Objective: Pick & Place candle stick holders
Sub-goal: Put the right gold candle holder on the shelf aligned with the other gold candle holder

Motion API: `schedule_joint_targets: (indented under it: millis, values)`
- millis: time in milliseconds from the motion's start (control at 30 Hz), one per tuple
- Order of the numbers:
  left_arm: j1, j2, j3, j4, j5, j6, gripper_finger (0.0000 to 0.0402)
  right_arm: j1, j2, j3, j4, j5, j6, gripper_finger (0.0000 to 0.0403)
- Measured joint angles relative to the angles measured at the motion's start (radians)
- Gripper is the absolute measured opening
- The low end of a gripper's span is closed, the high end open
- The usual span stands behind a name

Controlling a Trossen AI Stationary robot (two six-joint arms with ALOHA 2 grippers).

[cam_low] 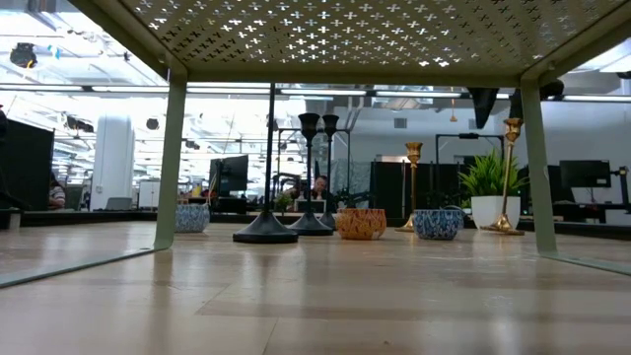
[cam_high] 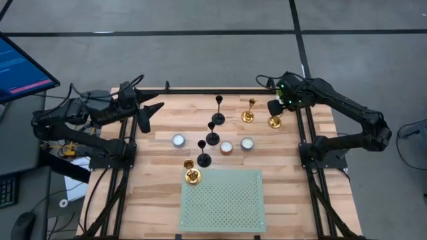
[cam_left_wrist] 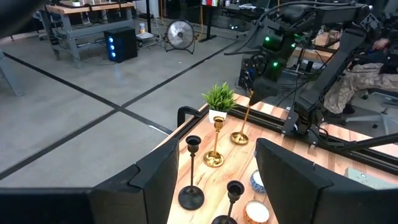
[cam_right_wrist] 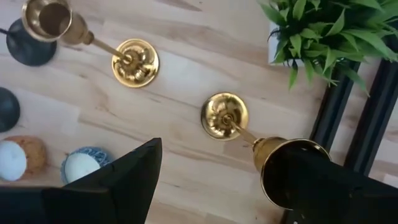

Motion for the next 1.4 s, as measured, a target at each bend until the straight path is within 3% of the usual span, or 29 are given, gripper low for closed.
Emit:
schedule_joint_targets:
  millis: [533,1000,1200,1400]
  values:
    - [0.000,0.002,0.000,0.000,0.000,0.003,0.0214,0.001,-0.002,0.076,-0.019,-0.041,-0.017,0.0296]
    - [0.000,0.001,0.000,0.000,0.000,0.003,0.0214,-0.009,0.000,0.197,-0.179,0.004,-0.018,0.0296]
    - [0.000,0.001,0.000,0.000,0.000,0.003,0.0214,-0.040,0.021,0.197,-0.150,-0.046,-0.068,0.0296]
    - [0.000,0.002,0.000,0.001,0.000,0.003,0.0214,-0.001,0.057,0.197,-0.112,-0.064,-0.100,0.0296]
